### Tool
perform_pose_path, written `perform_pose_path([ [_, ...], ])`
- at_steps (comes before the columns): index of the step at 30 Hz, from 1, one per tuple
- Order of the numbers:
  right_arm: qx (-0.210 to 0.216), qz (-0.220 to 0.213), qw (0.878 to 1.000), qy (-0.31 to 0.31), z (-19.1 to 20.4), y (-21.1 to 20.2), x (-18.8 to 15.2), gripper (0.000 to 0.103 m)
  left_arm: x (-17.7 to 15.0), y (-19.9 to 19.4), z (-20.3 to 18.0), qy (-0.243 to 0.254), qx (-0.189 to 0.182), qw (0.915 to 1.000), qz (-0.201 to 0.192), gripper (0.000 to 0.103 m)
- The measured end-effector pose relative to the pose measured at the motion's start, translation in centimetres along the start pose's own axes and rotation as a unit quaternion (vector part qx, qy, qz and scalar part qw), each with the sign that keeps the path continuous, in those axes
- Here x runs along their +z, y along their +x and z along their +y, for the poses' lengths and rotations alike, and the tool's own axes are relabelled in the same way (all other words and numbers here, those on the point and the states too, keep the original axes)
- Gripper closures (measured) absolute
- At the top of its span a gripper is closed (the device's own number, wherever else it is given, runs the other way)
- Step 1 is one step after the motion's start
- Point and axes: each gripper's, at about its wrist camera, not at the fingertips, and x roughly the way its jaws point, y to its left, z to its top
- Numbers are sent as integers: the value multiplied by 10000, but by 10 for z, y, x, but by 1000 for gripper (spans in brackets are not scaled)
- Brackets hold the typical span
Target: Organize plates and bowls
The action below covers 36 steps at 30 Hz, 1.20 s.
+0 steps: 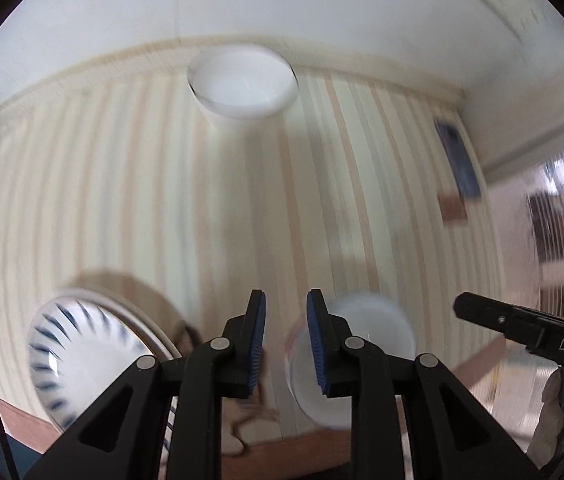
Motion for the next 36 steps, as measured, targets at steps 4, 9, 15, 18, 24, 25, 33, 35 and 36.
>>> perform_pose_path([
  [4, 135, -389, 9990, -147, 19, -16, 49, 71, 51, -1, 28, -327, 146, 9992, -194, 84],
  [9, 191, -624, 9974, -317, 43, 8, 123, 69, 113, 32, 64, -689, 463, 9963, -204, 84],
  [15, 186, -479, 9977, -442, 65, 68, 193, 69, 155, 82, 85, -852, 434, 9954, -15, 84],
  [18, 126, -339, 9980, -514, 75, 102, 218, 69, 162, 102, 86, -841, 261, 9960, 137, 84],
  [24, 34, -130, 9978, -653, 81, 142, 236, 84, 163, 117, 87, -813, 216, 9964, -76, 84],
  [25, 4, -164, 9975, -688, 83, 144, 236, 85, 162, 117, 86, -816, 206, 9964, -102, 84],
  [33, -72, -240, 9963, -819, 82, 141, 229, 86, 143, 90, 75, -544, 277, 9974, -371, 84],
  [35, -72, -284, 9959, -856, 83, 136, 224, 86, 138, 80, 68, -435, 325, 9976, -429, 84],
  [36, -90, -322, 9955, -883, 84, 133, 221, 86, 133, 73, 66, -405, 326, 9976, -459, 84],
])
